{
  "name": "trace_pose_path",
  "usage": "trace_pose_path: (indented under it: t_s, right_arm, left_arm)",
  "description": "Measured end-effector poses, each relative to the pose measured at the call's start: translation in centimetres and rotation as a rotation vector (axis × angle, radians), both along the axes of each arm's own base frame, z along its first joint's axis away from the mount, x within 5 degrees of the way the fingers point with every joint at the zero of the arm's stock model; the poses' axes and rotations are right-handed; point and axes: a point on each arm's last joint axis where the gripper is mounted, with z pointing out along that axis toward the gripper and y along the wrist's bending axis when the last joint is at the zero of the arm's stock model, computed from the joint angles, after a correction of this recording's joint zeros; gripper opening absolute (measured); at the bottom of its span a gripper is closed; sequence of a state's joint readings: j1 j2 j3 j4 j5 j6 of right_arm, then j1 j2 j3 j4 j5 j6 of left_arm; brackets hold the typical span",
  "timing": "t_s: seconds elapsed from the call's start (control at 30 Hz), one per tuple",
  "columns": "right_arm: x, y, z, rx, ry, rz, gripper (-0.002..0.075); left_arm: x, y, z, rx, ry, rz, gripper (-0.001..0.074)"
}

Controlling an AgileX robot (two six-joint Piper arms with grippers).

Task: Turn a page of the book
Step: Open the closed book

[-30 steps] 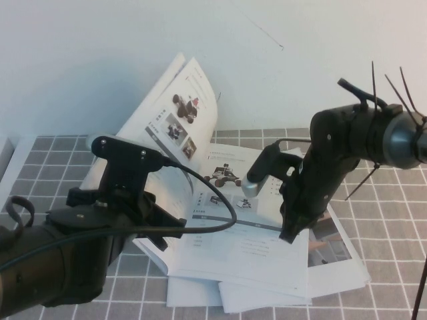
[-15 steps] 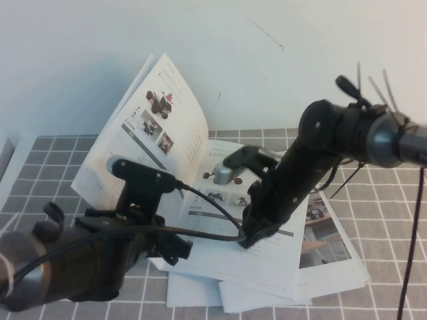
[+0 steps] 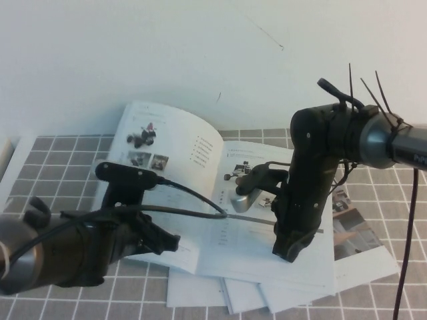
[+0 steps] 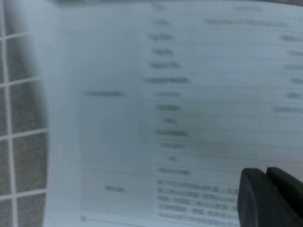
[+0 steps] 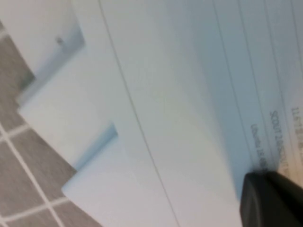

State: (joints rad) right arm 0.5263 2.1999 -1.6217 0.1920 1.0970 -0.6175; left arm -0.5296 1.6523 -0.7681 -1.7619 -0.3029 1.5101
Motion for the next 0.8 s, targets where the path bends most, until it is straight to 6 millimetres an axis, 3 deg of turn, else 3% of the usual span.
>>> trace_pose_path:
  t_s: [0.13,0.27,0.43,0.5,0.6,0.7,0.8]
  right_arm:
    - [0.2,-0.7,0.3,-0.07,-0.03,0.013,0.0006]
    - [0.4,-0.8,0.6,-0.074,-0.067,0.009,0.0006]
    - [2.1,-2.6,3.2,-0.061,-0.225,-0.086,0.0006]
    - [3.5,-4.5,4.8,-0.037,-0.283,-0.177,0.0006]
    - [5.2,-8.2,5.6,-0.006,-0.29,-0.325,0.0005]
    - [6.0,-11.8,4.3,0.032,-0.211,-0.444,0.0005]
    - [6.0,-13.6,2.3,0.048,-0.13,-0.496,0.0005]
  left_arm:
    - [0.5,1.0,-0.1,-0.024,0.007,0.031,-0.0004]
    - [0.4,0.2,-0.1,-0.112,0.03,-0.043,-0.0004]
    - [0.3,-0.1,-0.1,-0.122,0.032,-0.083,-0.0004]
    - [0.4,0.0,-0.1,-0.106,0.03,-0.077,-0.0004]
    - [0.4,0.2,-0.1,-0.086,0.025,-0.076,-0.0004]
    - [0.5,0.1,-0.3,-0.084,0.029,-0.081,-0.0004]
    - [0.5,0.0,-0.7,-0.086,0.043,-0.088,-0.0004]
